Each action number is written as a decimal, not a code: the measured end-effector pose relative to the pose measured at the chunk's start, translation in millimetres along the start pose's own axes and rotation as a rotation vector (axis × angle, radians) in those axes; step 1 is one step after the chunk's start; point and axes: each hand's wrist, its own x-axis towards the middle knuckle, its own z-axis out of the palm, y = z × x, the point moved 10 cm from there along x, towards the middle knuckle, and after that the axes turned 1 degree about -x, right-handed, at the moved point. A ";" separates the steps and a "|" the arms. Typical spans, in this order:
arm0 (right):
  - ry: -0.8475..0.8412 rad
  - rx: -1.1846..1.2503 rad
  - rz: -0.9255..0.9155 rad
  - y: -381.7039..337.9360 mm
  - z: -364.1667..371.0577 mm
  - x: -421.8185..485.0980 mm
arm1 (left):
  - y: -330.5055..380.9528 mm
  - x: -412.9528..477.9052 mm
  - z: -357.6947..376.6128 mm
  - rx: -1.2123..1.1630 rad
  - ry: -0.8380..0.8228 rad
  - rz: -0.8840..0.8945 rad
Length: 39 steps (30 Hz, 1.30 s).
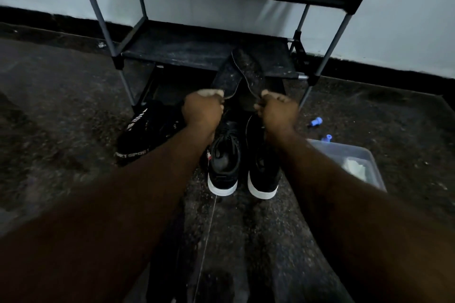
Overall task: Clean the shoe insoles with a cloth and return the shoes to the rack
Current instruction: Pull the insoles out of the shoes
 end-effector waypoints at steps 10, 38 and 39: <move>-0.223 -0.049 0.349 54.6 -58.2 -197.8 | -59.3 -174.8 -86.7 -0.126 -0.122 -0.418; -0.001 -0.386 0.607 152.4 -162.0 -326.1 | -202.7 -332.1 -152.2 0.143 -0.320 -0.836; 0.011 -0.386 0.626 162.4 -166.8 -329.0 | -205.8 -332.1 -155.0 0.156 -0.328 -0.847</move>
